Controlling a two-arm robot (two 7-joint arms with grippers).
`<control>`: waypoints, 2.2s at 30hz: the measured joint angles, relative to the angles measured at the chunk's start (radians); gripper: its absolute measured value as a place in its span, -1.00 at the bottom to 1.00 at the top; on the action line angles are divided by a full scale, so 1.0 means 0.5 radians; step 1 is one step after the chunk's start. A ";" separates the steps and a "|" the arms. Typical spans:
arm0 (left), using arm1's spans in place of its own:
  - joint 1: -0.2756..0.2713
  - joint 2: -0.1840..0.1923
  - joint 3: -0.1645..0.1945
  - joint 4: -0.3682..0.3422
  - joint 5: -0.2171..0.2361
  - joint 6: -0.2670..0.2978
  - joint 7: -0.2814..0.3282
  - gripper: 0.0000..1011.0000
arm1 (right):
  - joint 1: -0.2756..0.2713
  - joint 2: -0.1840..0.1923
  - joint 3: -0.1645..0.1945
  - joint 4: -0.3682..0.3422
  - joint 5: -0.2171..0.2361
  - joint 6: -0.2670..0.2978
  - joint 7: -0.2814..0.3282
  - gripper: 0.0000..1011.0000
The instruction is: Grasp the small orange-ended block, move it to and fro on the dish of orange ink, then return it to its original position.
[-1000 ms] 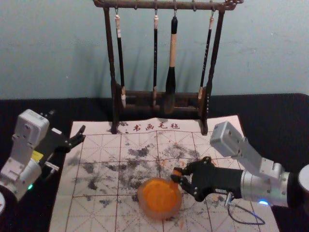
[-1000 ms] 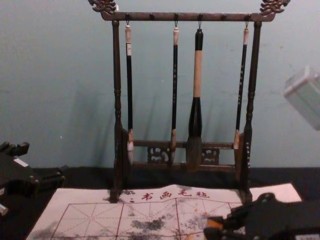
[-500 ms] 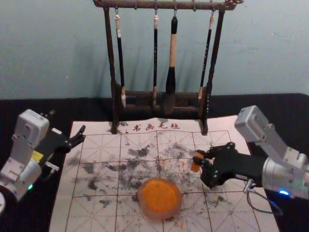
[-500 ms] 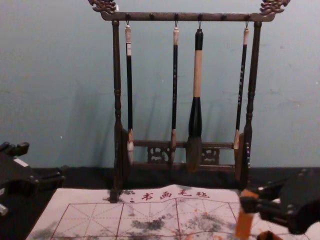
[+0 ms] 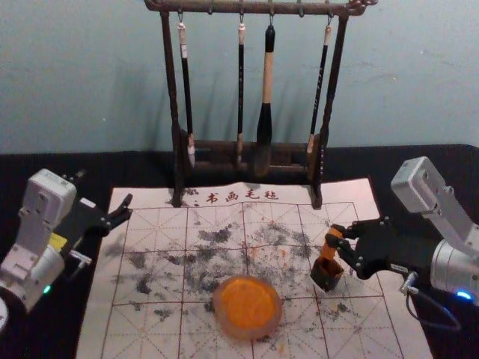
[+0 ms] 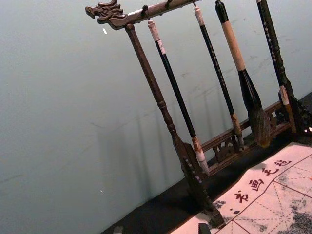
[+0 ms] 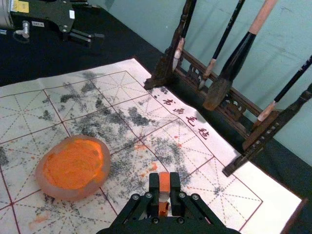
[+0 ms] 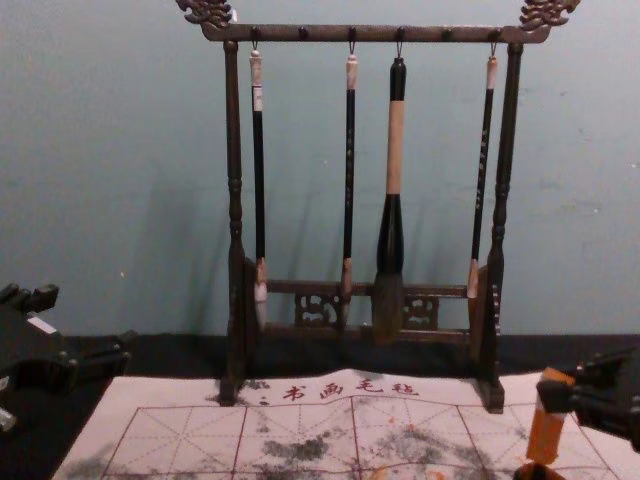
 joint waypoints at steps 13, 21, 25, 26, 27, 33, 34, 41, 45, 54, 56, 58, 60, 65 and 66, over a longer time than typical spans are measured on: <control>0.000 0.000 0.000 0.000 0.000 0.000 0.000 0.98 | -0.025 0.005 0.022 0.004 -0.006 0.017 0.011 -0.83; 0.000 0.000 0.000 0.000 0.000 0.000 0.000 0.98 | -0.032 0.005 0.014 0.011 -0.016 0.024 0.034 -0.83; 0.000 0.000 0.000 0.000 0.000 0.000 0.000 0.98 | -0.033 0.005 0.006 0.014 -0.017 0.030 0.044 -0.83; 0.000 0.000 0.000 0.000 0.000 0.000 0.000 0.98 | -0.034 0.005 0.005 0.014 -0.017 0.031 0.046 -0.83; 0.000 0.000 0.000 0.000 0.000 0.000 0.000 0.98 | -0.034 0.005 0.003 0.015 -0.017 0.032 0.048 -0.83; 0.000 0.000 0.000 0.000 0.000 0.000 0.000 0.98 | -0.030 -0.003 -0.014 0.031 -0.017 0.042 0.059 -0.83; 0.000 0.000 0.000 0.000 0.000 0.000 0.000 0.98 | -0.026 -0.006 -0.018 0.038 -0.017 0.045 0.061 -0.83; 0.000 0.000 0.000 0.000 0.000 0.000 0.000 0.98 | 0.001 -0.031 -0.046 0.087 -0.028 0.058 0.068 -0.83; 0.000 0.000 0.000 0.000 0.000 0.000 0.000 0.98 | 0.017 -0.042 -0.060 0.117 -0.036 0.063 0.071 -0.83; 0.000 0.000 0.000 0.000 0.000 0.000 0.000 0.98 | 0.044 -0.062 -0.084 0.169 -0.053 0.071 0.077 -0.83; 0.000 0.000 0.000 0.000 0.000 0.000 0.000 0.98 | 0.046 -0.063 -0.086 0.173 -0.054 0.072 0.079 -0.83; 0.000 0.000 0.000 0.000 0.000 0.000 0.000 0.98 | 0.047 -0.064 -0.089 0.177 -0.056 0.073 0.082 -0.83; 0.000 0.000 0.000 0.000 0.000 0.000 0.000 0.98 | 0.049 -0.064 -0.092 0.180 -0.057 0.074 0.084 -0.83; 0.000 0.000 0.000 0.000 0.000 0.000 0.000 0.98 | 0.049 -0.070 -0.092 0.185 -0.061 0.072 0.075 -0.83; 0.000 0.000 0.000 0.000 0.000 0.000 0.000 0.98 | 0.048 -0.075 -0.088 0.187 -0.064 0.071 0.065 -0.83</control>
